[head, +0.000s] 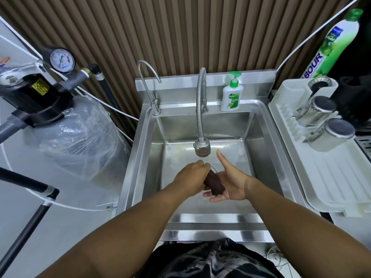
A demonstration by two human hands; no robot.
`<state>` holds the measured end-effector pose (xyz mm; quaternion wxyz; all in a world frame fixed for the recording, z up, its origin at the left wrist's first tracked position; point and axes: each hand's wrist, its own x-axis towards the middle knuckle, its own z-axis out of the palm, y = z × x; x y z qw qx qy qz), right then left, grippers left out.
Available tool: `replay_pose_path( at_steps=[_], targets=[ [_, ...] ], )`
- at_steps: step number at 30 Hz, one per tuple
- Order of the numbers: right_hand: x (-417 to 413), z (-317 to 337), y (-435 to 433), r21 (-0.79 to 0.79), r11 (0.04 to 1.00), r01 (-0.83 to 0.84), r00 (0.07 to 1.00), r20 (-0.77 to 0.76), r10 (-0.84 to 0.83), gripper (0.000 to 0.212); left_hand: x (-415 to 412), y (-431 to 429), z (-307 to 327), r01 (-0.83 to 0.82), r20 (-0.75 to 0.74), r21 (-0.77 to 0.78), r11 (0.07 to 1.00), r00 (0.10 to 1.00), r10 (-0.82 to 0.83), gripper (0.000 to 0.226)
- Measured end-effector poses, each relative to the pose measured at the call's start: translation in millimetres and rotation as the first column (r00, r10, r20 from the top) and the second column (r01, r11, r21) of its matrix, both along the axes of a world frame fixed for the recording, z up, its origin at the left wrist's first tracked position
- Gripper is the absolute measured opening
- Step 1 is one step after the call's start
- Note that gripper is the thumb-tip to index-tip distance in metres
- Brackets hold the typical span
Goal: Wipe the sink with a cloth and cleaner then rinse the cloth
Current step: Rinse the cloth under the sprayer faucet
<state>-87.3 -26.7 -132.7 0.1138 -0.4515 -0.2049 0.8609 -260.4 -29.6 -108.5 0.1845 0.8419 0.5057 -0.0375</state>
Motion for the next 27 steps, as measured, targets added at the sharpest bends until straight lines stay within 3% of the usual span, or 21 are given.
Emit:
replay_pose_path(
  at_steps=[3, 6, 9, 11, 13, 16, 19, 21, 24, 27],
  targets=[
    [-5, 3, 1, -0.011, 0.987, -0.157, 0.985, -0.068, 0.156, 0.132, 5, -4, 6, 0.005, 0.058, -0.091, 0.996, 0.998, 0.001, 0.027],
    [-10, 2, 0, -0.003, 0.984, -0.181, 0.977, -0.113, 0.179, 0.136, 10, -3, 10, -0.112, 0.169, -0.263, 0.958, 0.973, 0.16, 0.029],
    [-12, -3, 2, 0.054, 0.974, -0.22, 0.969, -0.101, 0.225, 0.115, 8, -1, 12, -0.073, 0.163, -0.307, 0.949, 0.978, 0.128, 0.036],
    [-11, -6, 5, 0.069, 0.968, -0.24, 0.967, -0.071, 0.245, 0.097, 6, 0, 10, -0.028, 0.1, -0.273, 0.961, 0.993, 0.057, 0.027],
    [-12, -4, 9, 0.105, 0.947, -0.304, 0.953, 0.023, 0.303, 0.076, 4, 2, 7, 0.006, 0.011, -0.216, 0.976, 1.0, -0.003, 0.019],
    [-20, 3, 11, 0.183, 0.862, -0.474, 0.872, 0.234, 0.43, 0.03, 3, 6, 4, 0.044, -0.103, -0.187, 0.981, 0.993, -0.064, 0.025],
    [-30, 5, 13, 0.227, 0.771, -0.595, 0.767, 0.447, 0.46, 0.041, 3, 8, 3, 0.019, -0.198, -0.195, 0.981, 0.979, -0.058, 0.026],
    [-35, 2, 12, 0.234, 0.721, -0.652, 0.695, 0.566, 0.444, 0.035, 4, 9, -1, 0.002, -0.244, -0.197, 0.98, 0.969, -0.051, 0.024],
    [-40, -6, 9, 0.272, 0.631, -0.727, 0.582, 0.731, 0.355, 0.025, 10, 7, -6, -0.011, -0.283, -0.198, 0.98, 0.958, -0.046, 0.026],
    [-41, -11, 7, 0.282, 0.549, -0.787, 0.478, 0.842, 0.252, 0.031, 14, 6, -11, -0.045, -0.292, -0.171, 0.984, 0.956, -0.007, 0.034]
  ],
)
